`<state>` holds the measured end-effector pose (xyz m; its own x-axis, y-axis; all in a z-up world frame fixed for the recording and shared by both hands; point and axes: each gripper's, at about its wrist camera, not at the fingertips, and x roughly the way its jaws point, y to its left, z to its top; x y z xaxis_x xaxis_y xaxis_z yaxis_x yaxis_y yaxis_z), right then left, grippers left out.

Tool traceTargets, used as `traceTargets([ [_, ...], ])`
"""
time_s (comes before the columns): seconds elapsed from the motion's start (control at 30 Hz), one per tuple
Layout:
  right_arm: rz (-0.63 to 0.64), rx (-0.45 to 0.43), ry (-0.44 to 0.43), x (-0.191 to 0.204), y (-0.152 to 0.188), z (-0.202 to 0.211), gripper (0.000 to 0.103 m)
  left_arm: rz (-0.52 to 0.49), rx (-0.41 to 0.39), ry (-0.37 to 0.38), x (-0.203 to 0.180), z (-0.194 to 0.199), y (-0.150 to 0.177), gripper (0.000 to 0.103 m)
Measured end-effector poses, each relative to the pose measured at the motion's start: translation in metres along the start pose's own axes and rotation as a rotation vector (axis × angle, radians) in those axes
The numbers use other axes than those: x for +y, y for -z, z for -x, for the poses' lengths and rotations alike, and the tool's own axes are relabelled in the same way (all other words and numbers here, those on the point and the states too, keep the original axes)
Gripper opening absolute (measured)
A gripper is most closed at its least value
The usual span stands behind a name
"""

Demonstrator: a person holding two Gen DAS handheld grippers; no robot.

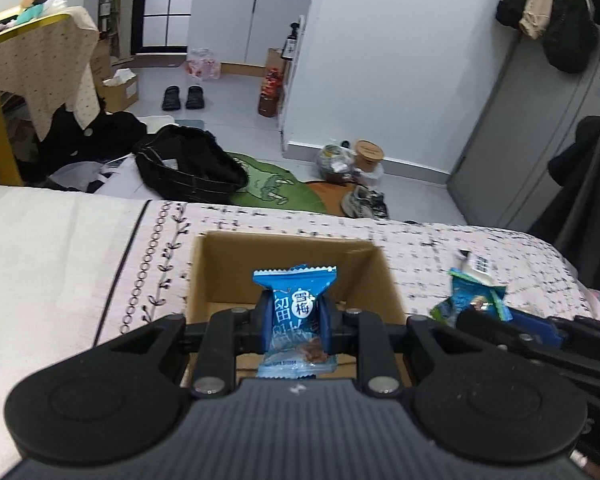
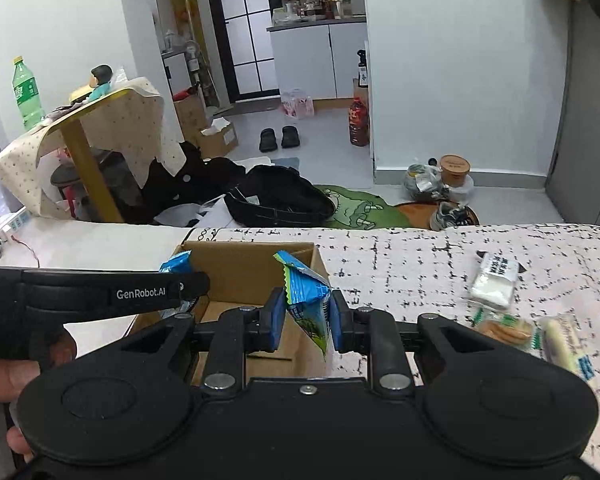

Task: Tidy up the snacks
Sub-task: 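Carry both candies to the cardboard box and open both tools inside it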

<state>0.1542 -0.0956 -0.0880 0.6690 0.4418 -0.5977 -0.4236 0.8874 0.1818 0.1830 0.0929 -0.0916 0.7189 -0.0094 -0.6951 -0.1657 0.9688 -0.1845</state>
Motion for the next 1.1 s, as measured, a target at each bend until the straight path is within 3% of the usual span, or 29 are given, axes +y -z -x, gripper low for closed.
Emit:
traceTargets([
  [0.33, -0.084, -0.014, -0.014, -0.002, -0.001, -0.03, 0.023, -0.009, 0.041, -0.011, 0.016, -0.034, 0.004, 0.022],
  [0.57, -0.061, -0.041, -0.023, 0.013, -0.012, -0.042, 0.023, 0.011, 0.04, -0.009, 0.028, -0.04, 0.004, 0.022],
  [0.77, -0.032, -0.039, -0.06, 0.027, -0.02, -0.056, 0.024, 0.062, 0.002, -0.014, 0.034, -0.032, 0.001, 0.033],
  [0.87, -0.033, -0.036, -0.088, 0.031, -0.024, -0.059, 0.035, 0.069, -0.008, -0.023, 0.035, -0.022, 0.001, 0.038],
  [0.93, -0.037, -0.049, -0.078, 0.03, -0.025, -0.055, 0.065, 0.073, -0.006, -0.02, 0.035, -0.017, 0.001, 0.038],
  [1.03, -0.048, -0.059, -0.065, 0.024, -0.024, -0.047, 0.068, 0.057, 0.012, -0.029, 0.032, -0.012, 0.0, 0.045],
  [1.1, -0.061, -0.048, -0.061, 0.018, -0.023, -0.044, 0.071, 0.056, 0.018, -0.031, 0.028, -0.009, 0.0, 0.056],
])
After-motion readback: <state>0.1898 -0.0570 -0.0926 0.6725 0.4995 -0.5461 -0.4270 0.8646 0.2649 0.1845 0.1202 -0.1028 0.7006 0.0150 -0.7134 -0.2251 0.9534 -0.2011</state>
